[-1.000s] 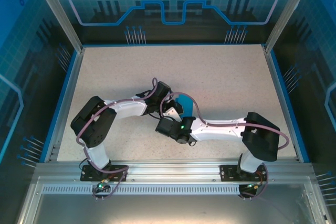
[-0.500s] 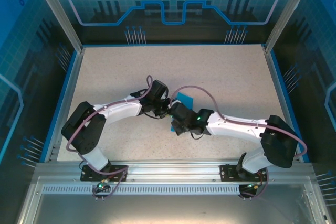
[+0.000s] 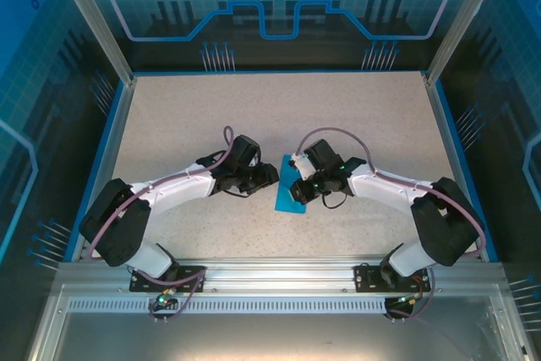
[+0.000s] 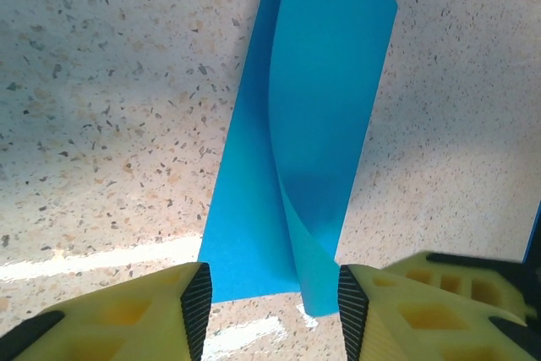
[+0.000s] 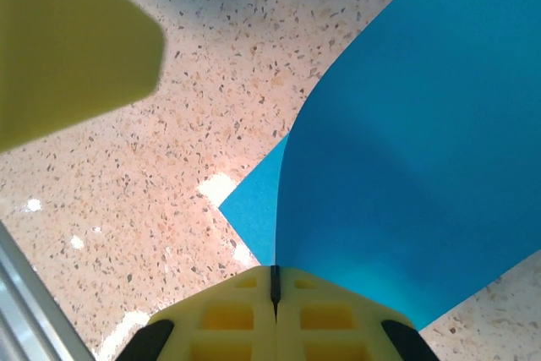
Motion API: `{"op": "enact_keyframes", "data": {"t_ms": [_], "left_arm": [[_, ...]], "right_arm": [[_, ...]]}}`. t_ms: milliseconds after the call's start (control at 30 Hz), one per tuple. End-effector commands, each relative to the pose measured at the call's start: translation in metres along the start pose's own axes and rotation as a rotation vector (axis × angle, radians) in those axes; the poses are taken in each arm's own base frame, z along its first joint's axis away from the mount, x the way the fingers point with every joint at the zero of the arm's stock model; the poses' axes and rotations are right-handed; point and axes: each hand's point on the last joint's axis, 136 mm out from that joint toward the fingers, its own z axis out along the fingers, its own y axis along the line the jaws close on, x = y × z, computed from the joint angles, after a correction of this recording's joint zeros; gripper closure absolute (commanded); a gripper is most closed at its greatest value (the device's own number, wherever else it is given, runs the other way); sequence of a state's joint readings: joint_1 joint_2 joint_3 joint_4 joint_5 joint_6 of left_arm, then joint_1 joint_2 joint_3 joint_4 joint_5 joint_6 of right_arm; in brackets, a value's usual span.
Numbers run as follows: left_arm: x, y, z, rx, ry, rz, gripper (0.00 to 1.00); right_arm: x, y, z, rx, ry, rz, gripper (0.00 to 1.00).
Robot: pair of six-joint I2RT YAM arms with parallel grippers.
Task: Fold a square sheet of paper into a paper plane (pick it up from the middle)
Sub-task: Fold the triangle a second time at the center of the table.
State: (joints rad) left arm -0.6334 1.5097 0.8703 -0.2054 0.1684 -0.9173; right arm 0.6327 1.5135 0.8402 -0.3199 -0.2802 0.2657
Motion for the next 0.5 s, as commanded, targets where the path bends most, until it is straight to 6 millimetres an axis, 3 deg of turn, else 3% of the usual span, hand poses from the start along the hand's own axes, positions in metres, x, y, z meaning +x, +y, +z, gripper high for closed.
{"op": "enact_keyframes", "data": {"t_ms": [0, 267, 467], "left_arm": [[0.007, 0.002, -0.005, -0.001, 0.002, 0.034, 0.53], [0.024, -0.007, 0.010, -0.006, 0.051, 0.092, 0.56], [0.031, -0.011, 0.017, -0.008, 0.069, 0.108, 0.57]], "right_arm": [[-0.007, 0.005, -0.002, -0.102, 0.024, -0.030, 0.94], [-0.020, -0.017, -0.003, -0.098, 0.043, -0.006, 0.93], [-0.013, -0.023, -0.001, -0.098, 0.094, -0.008, 0.92]]}}
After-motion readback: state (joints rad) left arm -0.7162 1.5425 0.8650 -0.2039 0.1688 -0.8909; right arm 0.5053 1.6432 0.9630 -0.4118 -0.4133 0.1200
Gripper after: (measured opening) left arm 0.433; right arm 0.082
